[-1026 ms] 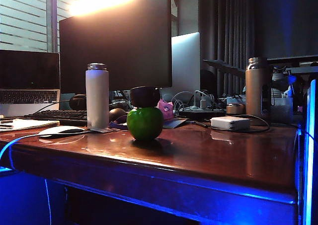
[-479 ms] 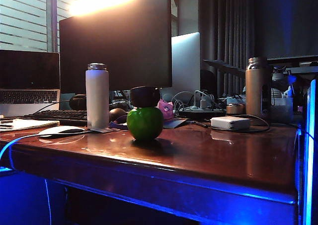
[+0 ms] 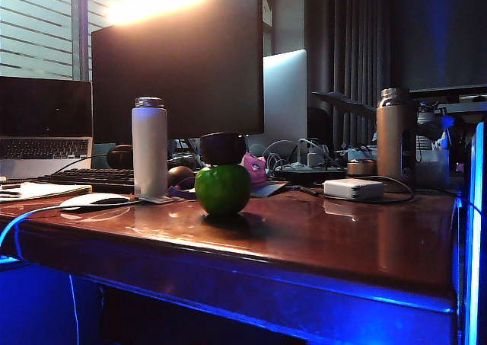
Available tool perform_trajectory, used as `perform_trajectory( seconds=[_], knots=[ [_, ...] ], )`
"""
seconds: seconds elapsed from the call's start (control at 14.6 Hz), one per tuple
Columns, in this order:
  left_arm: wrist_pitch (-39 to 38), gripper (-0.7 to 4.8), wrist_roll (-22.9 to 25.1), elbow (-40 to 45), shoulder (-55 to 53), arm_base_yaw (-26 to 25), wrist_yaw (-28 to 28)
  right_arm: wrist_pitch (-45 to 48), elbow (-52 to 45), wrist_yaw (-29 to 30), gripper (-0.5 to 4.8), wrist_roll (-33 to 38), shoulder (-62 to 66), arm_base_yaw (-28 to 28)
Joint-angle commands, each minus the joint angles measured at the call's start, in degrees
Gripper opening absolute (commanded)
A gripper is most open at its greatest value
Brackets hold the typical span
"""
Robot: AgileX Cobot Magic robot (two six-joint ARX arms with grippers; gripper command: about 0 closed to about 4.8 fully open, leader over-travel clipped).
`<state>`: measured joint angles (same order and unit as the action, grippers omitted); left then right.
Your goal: Stack the black thermos bottle cap from the table onto the green apple.
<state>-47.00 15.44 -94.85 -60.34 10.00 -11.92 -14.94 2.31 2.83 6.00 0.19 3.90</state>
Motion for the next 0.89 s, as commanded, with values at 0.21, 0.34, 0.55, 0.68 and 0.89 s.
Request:
perform_trajectory(
  seconds=[0.21,0.34,0.55,0.68,0.89],
  knots=[
    [20.6,-0.05,-7.4,21.4,14.7,-6.4,-0.2,-0.2,0.0,0.1,-0.01,0.2,-0.1,0.0],
    [31.1,-0.05,-8.3,34.4,22.0,-6.4,0.6,-0.2,0.0,0.1,-0.01,0.2,-0.1,0.0],
    [39.1,-0.05,-13.4,52.2,34.1,-6.7,4.9,-0.2,0.1,0.1,-0.01,0.2,-0.1,0.0],
    [41.2,-0.05,-16.1,63.4,44.1,-6.7,7.1,-0.2,0.1,0.1,-0.01,0.2,-0.1,0.0],
    [41.2,-0.05,-16.5,75.9,56.3,-6.8,9.4,-0.2,0.0,0.1,-0.01,0.2,-0.1,0.0]
  ],
)
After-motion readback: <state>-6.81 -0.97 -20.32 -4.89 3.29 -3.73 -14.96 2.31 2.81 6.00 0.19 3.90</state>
